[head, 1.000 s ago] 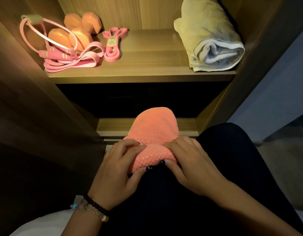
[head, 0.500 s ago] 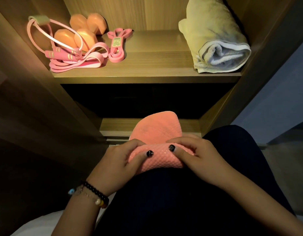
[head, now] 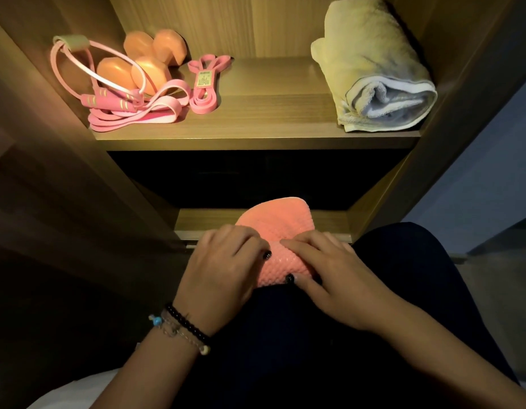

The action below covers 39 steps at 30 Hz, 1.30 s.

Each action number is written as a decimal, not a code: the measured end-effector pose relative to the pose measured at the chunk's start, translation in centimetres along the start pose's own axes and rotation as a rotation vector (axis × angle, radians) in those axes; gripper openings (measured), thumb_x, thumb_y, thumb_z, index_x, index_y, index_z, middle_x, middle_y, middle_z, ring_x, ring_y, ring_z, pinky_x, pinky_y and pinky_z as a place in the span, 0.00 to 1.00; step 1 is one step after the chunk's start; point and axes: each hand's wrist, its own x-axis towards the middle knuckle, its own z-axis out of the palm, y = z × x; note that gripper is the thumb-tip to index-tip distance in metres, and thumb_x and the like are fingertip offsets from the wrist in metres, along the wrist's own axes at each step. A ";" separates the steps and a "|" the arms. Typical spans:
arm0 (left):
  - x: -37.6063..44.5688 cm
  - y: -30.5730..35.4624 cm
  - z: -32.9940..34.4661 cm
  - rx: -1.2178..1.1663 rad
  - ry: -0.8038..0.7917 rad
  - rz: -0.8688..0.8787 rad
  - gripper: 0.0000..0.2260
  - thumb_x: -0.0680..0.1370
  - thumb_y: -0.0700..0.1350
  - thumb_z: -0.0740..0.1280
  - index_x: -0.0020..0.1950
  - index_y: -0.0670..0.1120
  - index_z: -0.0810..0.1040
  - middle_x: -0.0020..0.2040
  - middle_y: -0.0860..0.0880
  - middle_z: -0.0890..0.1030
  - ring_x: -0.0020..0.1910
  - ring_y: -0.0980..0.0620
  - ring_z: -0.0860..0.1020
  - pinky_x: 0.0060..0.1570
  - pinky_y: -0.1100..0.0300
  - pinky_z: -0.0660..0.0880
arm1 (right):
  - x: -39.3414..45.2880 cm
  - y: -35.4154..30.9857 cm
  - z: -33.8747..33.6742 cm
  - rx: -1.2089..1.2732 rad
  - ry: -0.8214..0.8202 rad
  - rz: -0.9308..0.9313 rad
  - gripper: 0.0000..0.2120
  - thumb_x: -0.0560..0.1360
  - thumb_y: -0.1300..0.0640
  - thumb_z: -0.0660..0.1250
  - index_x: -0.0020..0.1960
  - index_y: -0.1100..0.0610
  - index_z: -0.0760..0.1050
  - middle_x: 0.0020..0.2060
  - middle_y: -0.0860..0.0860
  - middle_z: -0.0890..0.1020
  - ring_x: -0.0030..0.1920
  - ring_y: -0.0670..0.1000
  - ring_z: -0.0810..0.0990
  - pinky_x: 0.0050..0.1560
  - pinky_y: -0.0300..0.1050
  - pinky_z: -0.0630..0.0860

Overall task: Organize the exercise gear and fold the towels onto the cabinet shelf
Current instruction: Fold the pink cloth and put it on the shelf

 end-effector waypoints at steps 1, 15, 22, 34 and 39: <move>-0.3 0.2 0.1 -0.039 0.001 -0.010 0.08 0.76 0.47 0.67 0.52 0.45 0.80 0.51 0.49 0.79 0.50 0.48 0.77 0.47 0.51 0.71 | 0.5 0.5 -0.2 0.092 -0.037 0.014 0.26 0.78 0.46 0.62 0.74 0.44 0.61 0.63 0.39 0.66 0.64 0.40 0.62 0.68 0.42 0.60; 1.8 -2.6 1.4 -0.235 -0.252 -0.248 0.26 0.73 0.65 0.49 0.61 0.56 0.76 0.51 0.62 0.74 0.55 0.58 0.70 0.55 0.59 0.54 | 2.1 2.7 1.0 0.621 0.224 0.116 0.19 0.71 0.49 0.73 0.61 0.43 0.76 0.59 0.43 0.72 0.62 0.38 0.69 0.63 0.32 0.64; 5.5 -5.1 3.8 -0.492 -0.299 -0.509 0.18 0.73 0.64 0.66 0.52 0.52 0.79 0.48 0.54 0.81 0.49 0.53 0.79 0.51 0.52 0.77 | 5.2 3.1 0.2 0.969 0.194 0.461 0.11 0.75 0.52 0.69 0.53 0.58 0.79 0.43 0.49 0.82 0.44 0.46 0.81 0.40 0.36 0.77; 8.8 -7.6 6.4 -0.502 -0.336 -0.655 0.18 0.74 0.64 0.64 0.48 0.50 0.79 0.44 0.53 0.80 0.43 0.56 0.77 0.42 0.59 0.74 | 9.8 3.8 -1.3 0.894 0.231 0.815 0.18 0.69 0.47 0.75 0.51 0.59 0.78 0.46 0.53 0.82 0.47 0.52 0.81 0.36 0.41 0.73; 6.8 -7.9 7.4 -0.949 -0.352 -0.703 0.28 0.61 0.73 0.63 0.52 0.57 0.79 0.54 0.55 0.80 0.54 0.55 0.78 0.51 0.58 0.73 | 9.5 4.4 -0.9 0.889 0.292 0.829 0.21 0.66 0.44 0.76 0.51 0.56 0.76 0.50 0.52 0.80 0.49 0.51 0.79 0.37 0.42 0.73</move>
